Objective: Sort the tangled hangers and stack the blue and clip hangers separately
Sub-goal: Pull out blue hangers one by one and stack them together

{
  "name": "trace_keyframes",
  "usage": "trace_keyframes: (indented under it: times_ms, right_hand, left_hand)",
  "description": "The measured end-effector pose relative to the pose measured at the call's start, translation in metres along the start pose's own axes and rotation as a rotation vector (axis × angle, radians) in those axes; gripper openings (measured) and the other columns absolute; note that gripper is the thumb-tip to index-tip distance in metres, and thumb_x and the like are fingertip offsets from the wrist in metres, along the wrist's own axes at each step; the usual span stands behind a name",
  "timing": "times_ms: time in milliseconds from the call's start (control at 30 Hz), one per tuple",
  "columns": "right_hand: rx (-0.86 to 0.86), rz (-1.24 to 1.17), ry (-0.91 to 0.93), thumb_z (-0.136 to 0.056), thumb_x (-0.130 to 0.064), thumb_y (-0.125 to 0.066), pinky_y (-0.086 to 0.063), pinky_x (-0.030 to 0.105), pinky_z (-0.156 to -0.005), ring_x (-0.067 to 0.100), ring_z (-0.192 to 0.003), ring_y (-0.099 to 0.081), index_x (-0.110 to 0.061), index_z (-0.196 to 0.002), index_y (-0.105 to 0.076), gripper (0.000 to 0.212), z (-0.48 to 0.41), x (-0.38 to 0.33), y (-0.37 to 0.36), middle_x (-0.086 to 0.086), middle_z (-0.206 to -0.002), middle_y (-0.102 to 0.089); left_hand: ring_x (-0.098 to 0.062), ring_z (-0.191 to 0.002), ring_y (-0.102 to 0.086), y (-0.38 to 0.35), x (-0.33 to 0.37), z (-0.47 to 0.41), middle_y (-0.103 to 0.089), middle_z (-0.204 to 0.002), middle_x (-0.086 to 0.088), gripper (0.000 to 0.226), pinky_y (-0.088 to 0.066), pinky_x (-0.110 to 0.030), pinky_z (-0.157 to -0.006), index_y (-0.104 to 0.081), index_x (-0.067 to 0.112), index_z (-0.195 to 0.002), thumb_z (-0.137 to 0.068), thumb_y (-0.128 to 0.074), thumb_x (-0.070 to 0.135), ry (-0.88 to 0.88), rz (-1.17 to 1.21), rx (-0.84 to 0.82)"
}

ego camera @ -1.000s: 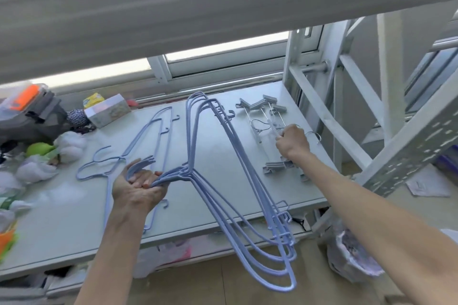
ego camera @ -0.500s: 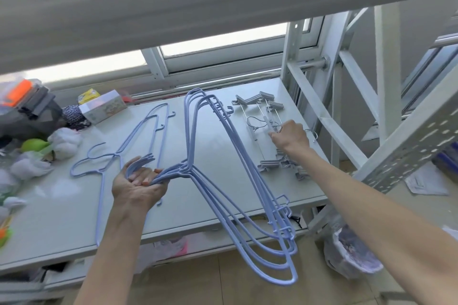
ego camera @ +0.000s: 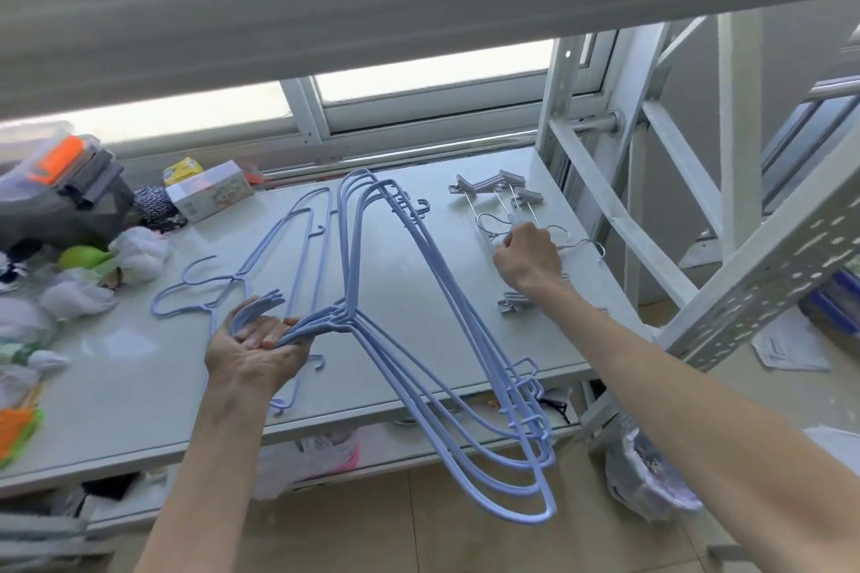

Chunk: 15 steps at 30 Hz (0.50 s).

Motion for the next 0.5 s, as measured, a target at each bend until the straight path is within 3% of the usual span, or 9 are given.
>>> trace_keyframes:
  times_ms: [67, 167, 367, 500]
  right_hand:
    - [-0.061, -0.017, 0.022, -0.084, -0.013, -0.052, -0.044, 0.032, -0.070, 0.036, -0.093, -0.065, -0.001, -0.088, -0.066, 0.019, 0.009, -0.018, -0.013, 0.019, -0.097, -0.067]
    - [-0.107, -0.033, 0.035, -0.081, -0.011, -0.053, -0.044, 0.031, -0.068, 0.036, -0.088, -0.064, -0.003, -0.080, -0.064, 0.014, 0.025, -0.043, -0.033, 0.017, -0.091, -0.067]
    - [-0.167, -0.024, 0.006, -0.079, -0.010, -0.052, -0.044, 0.030, -0.068, 0.034, -0.082, -0.062, -0.006, -0.077, -0.059, 0.009, 0.063, -0.078, -0.079, 0.015, -0.088, -0.064]
    - [-0.155, -0.005, 0.003, -0.077, -0.005, -0.049, -0.035, 0.029, -0.057, 0.029, -0.062, -0.045, -0.012, -0.056, -0.038, 0.025, 0.093, -0.116, -0.108, 0.007, -0.061, -0.043]
  left_hand:
    - [-0.013, -0.032, -0.015, 0.004, 0.012, 0.002, -0.018, -0.031, 0.006, 0.059, -0.036, -0.016, -0.081, -0.021, 0.020, -0.037, -0.093, -0.039, 0.019, -0.008, 0.015, -0.003]
    - [-0.012, -0.031, -0.015, 0.009, 0.035, 0.001, -0.018, -0.031, 0.006, 0.060, -0.036, -0.018, -0.064, -0.021, 0.020, -0.036, -0.094, -0.038, 0.020, -0.011, 0.006, -0.025]
    - [-0.013, -0.030, -0.016, 0.027, 0.095, -0.005, -0.017, -0.031, 0.005, 0.061, -0.036, -0.018, -0.063, -0.020, 0.019, -0.035, -0.092, -0.042, 0.017, 0.013, 0.028, -0.056]
    - [-0.013, -0.031, -0.016, 0.041, 0.147, -0.013, -0.018, -0.032, 0.005, 0.059, -0.034, -0.019, -0.058, -0.021, 0.019, -0.036, -0.092, -0.042, 0.018, 0.018, 0.029, -0.058]
Point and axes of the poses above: each hand's wrist, its own z-axis away from the middle knuckle, its own y-axis out of the back of the hand, x = y × z, the point moved 8 cm from there along -z, towards the middle knuckle
